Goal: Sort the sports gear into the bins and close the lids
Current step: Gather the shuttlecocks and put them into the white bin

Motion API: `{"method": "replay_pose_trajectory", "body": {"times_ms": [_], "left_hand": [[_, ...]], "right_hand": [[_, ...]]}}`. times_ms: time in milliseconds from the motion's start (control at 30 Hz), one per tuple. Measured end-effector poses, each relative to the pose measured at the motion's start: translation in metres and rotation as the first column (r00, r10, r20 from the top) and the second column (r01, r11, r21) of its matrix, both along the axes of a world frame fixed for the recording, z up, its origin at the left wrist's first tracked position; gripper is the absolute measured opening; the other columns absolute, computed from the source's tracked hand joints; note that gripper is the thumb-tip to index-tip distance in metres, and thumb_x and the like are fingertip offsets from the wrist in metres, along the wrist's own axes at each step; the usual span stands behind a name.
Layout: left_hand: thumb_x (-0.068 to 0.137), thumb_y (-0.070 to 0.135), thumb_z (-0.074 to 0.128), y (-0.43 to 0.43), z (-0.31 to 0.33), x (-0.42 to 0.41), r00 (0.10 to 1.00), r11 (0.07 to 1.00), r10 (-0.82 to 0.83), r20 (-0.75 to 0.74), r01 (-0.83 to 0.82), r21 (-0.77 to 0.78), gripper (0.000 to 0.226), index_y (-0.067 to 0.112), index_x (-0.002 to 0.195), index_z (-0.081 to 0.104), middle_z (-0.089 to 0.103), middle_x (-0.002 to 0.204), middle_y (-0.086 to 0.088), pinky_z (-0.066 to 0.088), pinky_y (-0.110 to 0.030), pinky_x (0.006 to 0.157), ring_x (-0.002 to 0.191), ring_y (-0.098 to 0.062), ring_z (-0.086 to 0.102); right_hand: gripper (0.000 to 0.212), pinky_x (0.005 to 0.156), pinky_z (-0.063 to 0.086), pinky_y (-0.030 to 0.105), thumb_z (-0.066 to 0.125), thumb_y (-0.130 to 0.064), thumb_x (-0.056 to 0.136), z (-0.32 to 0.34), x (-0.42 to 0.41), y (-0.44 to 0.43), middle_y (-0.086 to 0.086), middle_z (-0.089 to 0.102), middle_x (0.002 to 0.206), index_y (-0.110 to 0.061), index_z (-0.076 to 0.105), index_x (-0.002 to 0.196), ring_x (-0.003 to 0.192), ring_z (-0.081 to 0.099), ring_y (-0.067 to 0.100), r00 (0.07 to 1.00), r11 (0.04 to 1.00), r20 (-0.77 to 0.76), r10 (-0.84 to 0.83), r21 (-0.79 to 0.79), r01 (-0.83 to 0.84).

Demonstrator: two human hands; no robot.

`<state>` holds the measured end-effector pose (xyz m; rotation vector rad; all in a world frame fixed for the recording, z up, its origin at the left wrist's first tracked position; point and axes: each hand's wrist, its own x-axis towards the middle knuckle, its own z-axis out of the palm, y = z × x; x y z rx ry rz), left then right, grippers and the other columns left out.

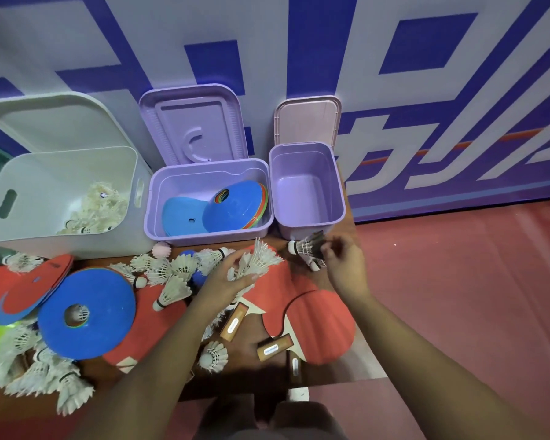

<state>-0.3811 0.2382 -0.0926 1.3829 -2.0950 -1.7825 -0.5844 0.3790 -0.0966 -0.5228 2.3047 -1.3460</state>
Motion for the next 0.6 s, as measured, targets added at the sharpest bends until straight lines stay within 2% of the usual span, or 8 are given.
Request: {"method": "replay_pose_trajectory", "body": {"times_ms": [67, 167, 267, 300, 400, 433, 533, 600], "left_hand": [[0.083, 0.035, 0.074, 0.0, 0.007, 0.006, 1.0, 1.0, 0.006, -0.002, -0.006, -0.012, 0.053, 0.055, 0.121, 0.045, 0.045, 0.13, 0.013, 0.032, -0.026, 0.097, 0.12, -0.006, 0.04], [0.081, 0.037, 0.075, -0.003, 0.02, 0.02, 1.0, 0.998, -0.003, 0.0, 0.003, -0.068, 0.057, 0.05, 0.13, 0.047, 0.046, 0.13, 0.012, 0.036, -0.029, 0.099, 0.123, -0.007, 0.042], [0.08, 0.039, 0.075, -0.011, 0.034, 0.038, 1.0, 0.995, 0.025, -0.015, -0.027, -0.094, 0.062, 0.047, 0.134, 0.045, 0.047, 0.128, 0.012, 0.039, -0.032, 0.102, 0.124, -0.007, 0.042], [0.08, 0.04, 0.076, -0.016, 0.039, 0.046, 1.0, 0.994, 0.019, -0.006, -0.02, -0.104, 0.064, 0.046, 0.136, 0.045, 0.047, 0.131, 0.011, 0.038, -0.031, 0.102, 0.125, -0.007, 0.042], [0.078, 0.04, 0.077, -0.037, 0.052, 0.072, 1.0, 0.99, -0.015, 0.015, 0.017, -0.137, 0.07, 0.041, 0.139, 0.043, 0.047, 0.138, 0.01, 0.035, -0.026, 0.098, 0.128, -0.007, 0.041], [0.078, 0.038, 0.078, -0.044, 0.057, 0.081, 0.999, 0.989, -0.028, 0.022, 0.031, -0.143, 0.072, 0.041, 0.139, 0.042, 0.046, 0.137, 0.01, 0.034, -0.025, 0.097, 0.127, -0.006, 0.041], [0.075, 0.03, 0.082, -0.074, 0.074, 0.115, 0.995, 0.986, -0.096, 0.032, 0.1, -0.134, 0.085, 0.045, 0.142, 0.031, 0.042, 0.136, 0.011, 0.037, -0.021, 0.095, 0.125, -0.005, 0.042], [0.077, 0.016, 0.081, -0.098, 0.084, 0.136, 0.989, 0.977, -0.139, 0.046, 0.145, -0.158, 0.094, 0.042, 0.145, 0.022, 0.041, 0.128, 0.008, 0.044, -0.009, 0.081, 0.115, -0.007, 0.05]], "right_hand": [[0.016, 0.07, 0.049, 0.016, 0.056, -0.004, 0.091, 0.018, 0.007, -0.014, -0.006, 0.068, 0.083, -0.016, 0.066, 0.093, 0.077, 0.065, 0.006, 0.996, 0.992, 0.007, 0.091, -0.091, -0.09], [0.013, 0.078, 0.054, 0.024, 0.056, -0.009, 0.091, 0.033, 0.023, -0.035, -0.002, 0.072, 0.088, -0.013, 0.068, 0.096, 0.084, 0.069, 0.008, 0.949, 0.944, 0.025, 0.315, -0.114, -0.311], [0.01, 0.07, 0.047, 0.01, 0.058, -0.004, 0.092, 0.048, 0.045, -0.056, -0.004, 0.068, 0.08, -0.007, 0.067, 0.093, 0.071, 0.062, -0.007, 0.869, 0.869, 0.025, 0.494, -0.044, -0.493], [0.01, 0.071, 0.048, 0.012, 0.058, -0.003, 0.092, 0.05, 0.053, -0.064, -0.002, 0.068, 0.08, -0.008, 0.067, 0.091, 0.072, 0.062, -0.005, 0.851, 0.852, 0.022, 0.524, -0.033, -0.523], [0.016, 0.08, 0.054, 0.031, 0.056, -0.002, 0.091, 0.059, 0.078, -0.088, 0.008, 0.072, 0.088, -0.015, 0.064, 0.088, 0.083, 0.068, 0.017, 0.813, 0.814, 0.035, 0.581, -0.034, -0.58], [0.016, 0.079, 0.054, 0.033, 0.055, -0.002, 0.091, 0.063, 0.086, -0.095, 0.009, 0.071, 0.088, -0.015, 0.063, 0.088, 0.082, 0.068, 0.019, 0.809, 0.811, 0.047, 0.586, -0.038, -0.584], [0.013, 0.062, 0.044, 0.02, 0.057, -0.006, 0.091, 0.073, 0.117, -0.129, -0.005, 0.059, 0.067, -0.015, 0.06, 0.083, 0.057, 0.052, -0.001, 0.794, 0.796, 0.059, 0.605, -0.074, -0.601], [0.013, 0.059, 0.037, 0.018, 0.064, -0.015, 0.09, 0.08, 0.138, -0.154, -0.009, 0.048, 0.06, -0.014, 0.059, 0.078, 0.052, 0.043, -0.001, 0.793, 0.794, 0.062, 0.606, -0.098, -0.6]]}}
